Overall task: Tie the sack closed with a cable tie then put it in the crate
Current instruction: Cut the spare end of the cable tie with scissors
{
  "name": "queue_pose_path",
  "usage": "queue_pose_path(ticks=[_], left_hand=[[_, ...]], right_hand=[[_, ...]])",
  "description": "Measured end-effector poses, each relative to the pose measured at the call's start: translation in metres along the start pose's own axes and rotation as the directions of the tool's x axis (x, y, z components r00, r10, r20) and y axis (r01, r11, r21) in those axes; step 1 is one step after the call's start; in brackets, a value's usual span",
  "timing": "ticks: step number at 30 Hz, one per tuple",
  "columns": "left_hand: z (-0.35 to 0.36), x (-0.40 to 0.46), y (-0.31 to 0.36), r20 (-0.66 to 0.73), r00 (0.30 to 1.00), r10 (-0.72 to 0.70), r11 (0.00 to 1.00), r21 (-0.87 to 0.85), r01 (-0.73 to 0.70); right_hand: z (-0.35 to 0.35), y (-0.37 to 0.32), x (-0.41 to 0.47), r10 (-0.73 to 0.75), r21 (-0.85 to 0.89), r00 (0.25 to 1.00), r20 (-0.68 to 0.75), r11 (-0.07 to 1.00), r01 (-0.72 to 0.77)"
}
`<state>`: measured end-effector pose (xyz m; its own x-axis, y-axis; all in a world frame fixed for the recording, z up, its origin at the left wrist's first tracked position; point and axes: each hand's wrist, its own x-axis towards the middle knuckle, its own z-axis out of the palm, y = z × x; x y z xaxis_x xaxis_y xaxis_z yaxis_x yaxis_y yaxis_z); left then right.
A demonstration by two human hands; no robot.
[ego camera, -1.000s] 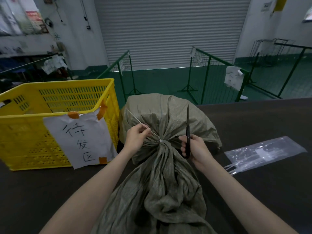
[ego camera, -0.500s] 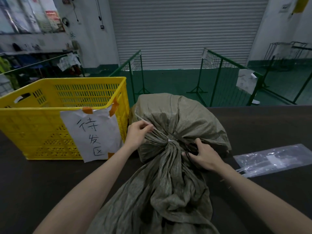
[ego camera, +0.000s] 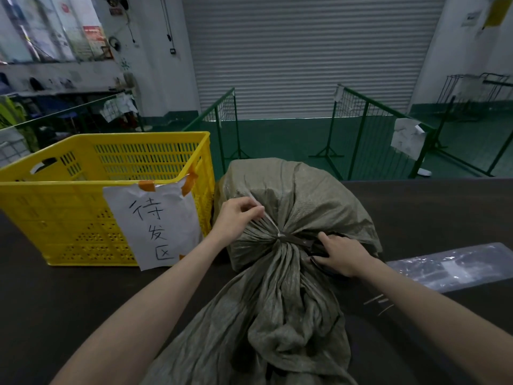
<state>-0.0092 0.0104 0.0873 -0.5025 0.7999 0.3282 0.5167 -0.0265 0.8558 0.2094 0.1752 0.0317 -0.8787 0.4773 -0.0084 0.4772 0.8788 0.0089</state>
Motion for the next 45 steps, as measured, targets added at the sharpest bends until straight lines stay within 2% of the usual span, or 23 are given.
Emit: queue_pose_path(ticks=[4,9,20,27,35,41,45], left_hand=[[0.004,0.001,0.008,0.03,1.0,0.002,1.0,-0.004,-0.002],[0.009,0.003,0.011,0.053,0.998,0.015,1.0,0.012,-0.016],[0.008,0.007,0.017,0.02,0.999,0.028,0.997,0.068,-0.029],[0.006,0.007,0.016,0.003,1.0,0.016,0.995,0.099,-0.016],[0.003,0.007,0.008,-0.062,0.998,-0.018,0.992,0.121,0.025],[0.0,0.003,0.004,-0.094,0.994,-0.047,0.993,0.1,0.056],[0.001,0.003,0.006,-0.089,0.995,-0.042,0.994,0.099,0.051]], right_hand=[[0.0,0.004,0.005,-0.034,-0.06,0.999,0.004,0.998,0.034],[-0.001,0.004,0.01,-0.038,-0.044,0.998,0.045,0.998,0.04],[0.006,-0.007,0.008,0.005,-0.038,0.997,0.077,0.999,-0.002],[0.005,-0.013,0.006,-0.012,-0.24,1.0,-0.019,0.971,0.007],[0.012,-0.016,0.004,0.008,-0.175,1.0,0.011,0.985,-0.006],[0.011,-0.021,0.004,-0.001,-0.263,1.0,-0.014,0.965,-0.002],[0.006,-0.026,0.003,0.001,-0.254,1.0,-0.007,0.967,-0.002]])
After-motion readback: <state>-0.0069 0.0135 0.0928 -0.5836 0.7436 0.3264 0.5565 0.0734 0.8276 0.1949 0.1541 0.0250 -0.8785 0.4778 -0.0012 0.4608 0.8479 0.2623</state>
